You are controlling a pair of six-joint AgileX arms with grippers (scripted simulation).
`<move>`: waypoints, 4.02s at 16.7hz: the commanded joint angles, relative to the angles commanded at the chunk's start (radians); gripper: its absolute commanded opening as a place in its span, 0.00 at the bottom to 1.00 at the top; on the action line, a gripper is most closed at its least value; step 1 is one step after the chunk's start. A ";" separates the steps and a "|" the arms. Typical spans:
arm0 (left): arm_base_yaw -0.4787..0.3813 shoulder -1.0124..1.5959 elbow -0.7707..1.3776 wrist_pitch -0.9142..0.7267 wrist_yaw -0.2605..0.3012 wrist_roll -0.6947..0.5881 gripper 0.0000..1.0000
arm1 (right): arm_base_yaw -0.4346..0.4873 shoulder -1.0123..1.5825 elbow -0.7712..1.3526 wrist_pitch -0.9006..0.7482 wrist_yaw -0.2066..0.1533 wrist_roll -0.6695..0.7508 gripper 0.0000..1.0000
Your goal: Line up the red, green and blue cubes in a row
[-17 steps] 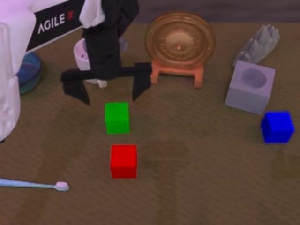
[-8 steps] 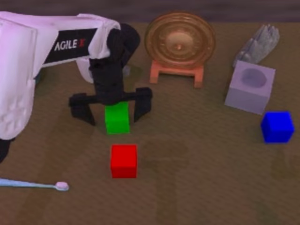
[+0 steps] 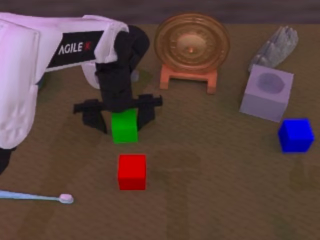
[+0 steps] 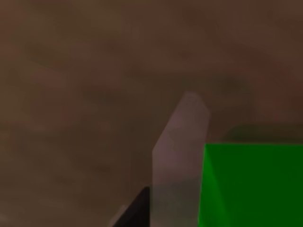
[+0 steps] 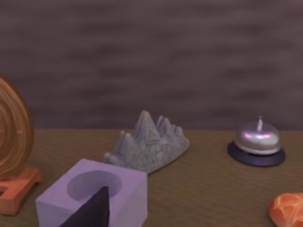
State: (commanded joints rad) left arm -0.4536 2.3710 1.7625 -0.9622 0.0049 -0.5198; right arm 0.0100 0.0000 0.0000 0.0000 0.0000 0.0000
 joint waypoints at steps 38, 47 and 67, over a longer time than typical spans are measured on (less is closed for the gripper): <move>-0.254 -0.135 0.114 -0.249 0.000 -0.199 0.00 | 0.000 0.000 0.000 0.000 0.000 0.000 1.00; -0.337 -0.152 0.086 -0.235 0.000 -0.259 0.00 | 0.000 0.000 0.000 0.000 0.000 0.000 1.00; -0.343 -0.101 -0.088 -0.008 0.001 -0.266 0.68 | 0.000 0.000 0.000 0.000 0.000 0.000 1.00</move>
State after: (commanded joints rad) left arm -0.7969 2.2705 1.6743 -0.9699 0.0056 -0.7854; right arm 0.0100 0.0000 0.0000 0.0000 0.0000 0.0000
